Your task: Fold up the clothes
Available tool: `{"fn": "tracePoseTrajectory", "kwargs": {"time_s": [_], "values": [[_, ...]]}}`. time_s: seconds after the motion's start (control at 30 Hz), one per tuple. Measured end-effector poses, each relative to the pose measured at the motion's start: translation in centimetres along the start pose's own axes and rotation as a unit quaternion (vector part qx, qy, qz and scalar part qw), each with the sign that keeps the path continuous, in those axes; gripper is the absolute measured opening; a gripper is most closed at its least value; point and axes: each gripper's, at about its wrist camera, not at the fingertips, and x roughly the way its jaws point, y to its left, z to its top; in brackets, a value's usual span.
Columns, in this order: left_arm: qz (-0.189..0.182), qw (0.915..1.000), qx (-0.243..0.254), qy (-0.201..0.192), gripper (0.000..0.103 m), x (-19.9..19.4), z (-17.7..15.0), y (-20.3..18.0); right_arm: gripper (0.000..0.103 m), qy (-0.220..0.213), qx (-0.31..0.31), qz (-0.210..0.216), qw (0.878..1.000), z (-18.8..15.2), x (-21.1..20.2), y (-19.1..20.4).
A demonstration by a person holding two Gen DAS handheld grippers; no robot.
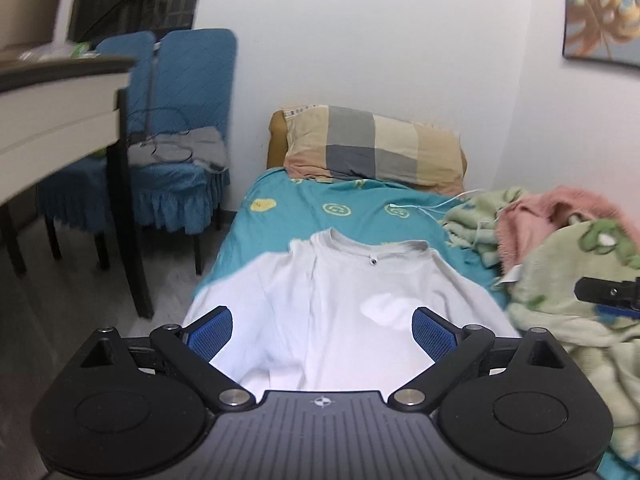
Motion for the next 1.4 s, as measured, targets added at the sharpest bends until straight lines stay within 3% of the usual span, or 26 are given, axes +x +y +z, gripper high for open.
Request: {"fn": "tracePoseTrajectory", "kwargs": {"time_s": [0.17, 0.33, 0.47, 0.57, 0.77, 0.83, 0.9, 0.97, 1.1, 1.17, 1.23, 1.27, 1.33, 1.4], "values": [[0.02, 0.9998, 0.008, -0.003, 0.098, -3.8, -4.2, 0.2, 0.085, -0.023, 0.007, 0.01, 1.0, -3.6, -5.1, 0.0], [0.022, 0.9997, 0.005, 0.012, 0.098, -3.9, -5.3, -0.1, 0.085, -0.005, -0.002, 0.011, 1.0, -5.3, -5.7, 0.1], [0.002, 0.9953, -0.089, 0.038, 0.098, -2.2, -5.4, 2.3, 0.085, -0.008, 0.01, 0.007, 1.0, -5.6, -5.9, -0.2], [-0.012, 0.9767, -0.201, 0.075, 0.098, 0.6, -5.5, 6.1, 0.085, 0.006, 0.03, 0.004, 1.0, -5.9, -5.3, -0.9], [0.003, 0.9239, -0.368, 0.106, 0.095, 7.8, -6.0, 12.7, 0.085, 0.037, 0.077, 0.0, 0.996, -6.6, -3.2, -2.5], [-0.009, 0.8988, -0.426, 0.103, 0.088, 10.5, -6.9, 14.2, 0.085, 0.05, 0.09, -0.001, 0.995, -6.9, -1.8, -3.0], [-0.037, 0.8681, -0.483, 0.107, 0.084, 12.8, -8.3, 15.2, 0.085, 0.064, 0.105, 0.0, 0.992, -7.1, -0.3, -3.5], [-0.048, 0.8501, -0.51, 0.121, 0.083, 15.1, -9.5, 15.2, 0.085, 0.079, 0.12, 0.001, 0.99, -7.4, 1.2, -3.9], [-0.042, 0.8547, -0.51, 0.088, 0.081, 16.9, -9.0, 15.5, 0.085, 0.1, 0.145, 0.006, 0.984, -7.7, 3.9, -4.3], [-0.027, 0.8521, -0.517, 0.076, 0.074, 17.8, -8.8, 16.3, 0.085, 0.106, 0.15, 0.009, 0.983, -7.9, 4.9, -4.3], [-0.004, 0.8465, -0.527, 0.073, 0.05, 18.8, -8.7, 17.1, 0.085, 0.113, 0.142, 0.009, 0.983, -8.0, 5.7, -3.9], [0.007, 0.8434, -0.532, 0.072, 0.044, 19.3, -8.7, 17.6, 0.085, 0.116, 0.138, 0.009, 0.984, -8.2, 5.9, -3.8], [0.03, 0.8369, -0.542, 0.068, 0.013, 20.3, -8.7, 18.4, 0.085, 0.121, 0.135, 0.009, 0.983, -8.3, 6.4, -3.7], [0.05, 0.8347, -0.544, 0.066, 0.006, 21.4, -8.5, 19.2, 0.085, 0.127, 0.143, 0.009, 0.982, -8.5, 6.9, -4.0]]}}
